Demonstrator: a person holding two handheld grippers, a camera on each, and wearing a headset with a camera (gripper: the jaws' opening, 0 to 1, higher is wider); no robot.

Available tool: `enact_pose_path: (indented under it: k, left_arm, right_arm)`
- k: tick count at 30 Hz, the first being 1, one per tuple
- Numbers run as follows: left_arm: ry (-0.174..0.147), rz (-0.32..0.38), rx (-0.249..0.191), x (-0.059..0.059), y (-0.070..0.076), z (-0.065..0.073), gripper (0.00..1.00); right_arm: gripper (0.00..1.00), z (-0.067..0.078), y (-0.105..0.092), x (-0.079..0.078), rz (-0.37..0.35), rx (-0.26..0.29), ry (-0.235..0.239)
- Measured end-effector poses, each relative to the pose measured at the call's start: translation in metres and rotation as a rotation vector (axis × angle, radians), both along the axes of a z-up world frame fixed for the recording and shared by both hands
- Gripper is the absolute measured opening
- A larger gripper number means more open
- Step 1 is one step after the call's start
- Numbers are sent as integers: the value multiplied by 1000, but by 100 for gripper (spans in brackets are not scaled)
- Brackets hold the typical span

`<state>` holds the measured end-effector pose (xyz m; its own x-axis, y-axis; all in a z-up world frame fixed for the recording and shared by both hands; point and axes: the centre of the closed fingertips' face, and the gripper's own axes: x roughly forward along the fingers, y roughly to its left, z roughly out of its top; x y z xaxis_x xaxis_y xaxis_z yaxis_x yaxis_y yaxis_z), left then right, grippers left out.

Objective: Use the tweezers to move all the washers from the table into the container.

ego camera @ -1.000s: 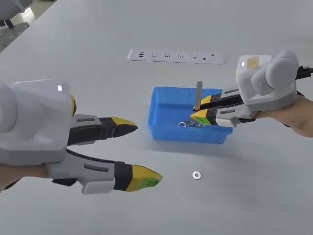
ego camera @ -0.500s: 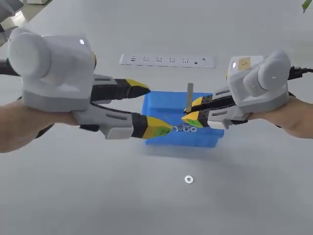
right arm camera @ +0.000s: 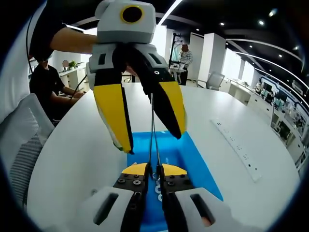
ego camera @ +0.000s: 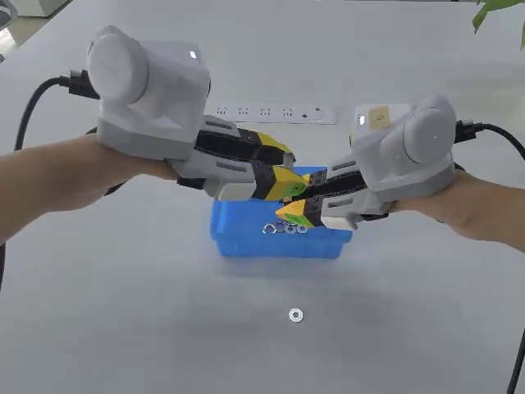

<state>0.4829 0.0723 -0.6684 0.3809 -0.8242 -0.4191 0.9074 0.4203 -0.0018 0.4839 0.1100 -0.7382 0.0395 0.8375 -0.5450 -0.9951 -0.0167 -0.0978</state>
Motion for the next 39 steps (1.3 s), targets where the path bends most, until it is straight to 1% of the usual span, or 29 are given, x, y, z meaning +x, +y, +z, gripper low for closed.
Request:
enact_pose_path:
  k: [4,7,10,15,16,18,19,20,22,23,25,27,28,30,33,35,37,39]
  left_arm:
    - [5,-12,-19,-2,-1,4,21]
    - [-3,-21,-9,-3,-1,4,18]
    - [-8,-24,-2,-3,1,5,13]
    - [-17,-28,8,-2,4,6,8]
    - [-29,-26,17,-1,5,7,8]
    - [-30,-29,18,-3,5,7,7]
    - [-67,-24,36,0,6,8,7]
    - [-75,-32,43,-1,5,8,6]
    - [-110,-44,60,-1,4,9,5]
    - [-98,-47,55,-2,3,9,5]
    - [-102,-52,56,-3,2,10,5]
    - [-100,-65,60,-4,1,10,5]
    - [-108,-70,69,-5,0,10,5]
    - [-107,-77,72,-5,-1,12,5]
    - [-117,-80,75,-6,-2,16,5]
    - [-129,-83,77,-6,-3,19,5]
    - [-131,-83,76,-7,-3,22,5]
    - [-142,-84,83,-9,-4,25,5]
  right_arm:
    - [10,0,0,0,0,0,2]
    - [10,-1,1,-1,0,0,3]
    - [10,0,1,-2,3,0,7]
    - [10,-1,1,-4,6,-1,11]
    - [10,-1,1,-5,10,-1,15]
    - [10,0,1,-5,9,1,17]
    - [10,0,2,-5,8,2,18]
    - [10,1,2,-4,7,3,18]
    - [11,1,1,-4,7,3,16]
    - [11,2,1,-4,6,3,15]
    - [11,3,1,-4,7,6,17]
    - [12,3,1,-4,5,3,10]
    - [12,4,0,-4,6,1,10]
    - [13,5,0,-4,3,0,6]
    - [20,7,-1,-3,-15,3,11]
    - [25,9,-2,-2,-28,5,14]
    - [26,11,-4,-2,-34,4,0]
    - [30,12,-7,-3,-43,-1,-11]
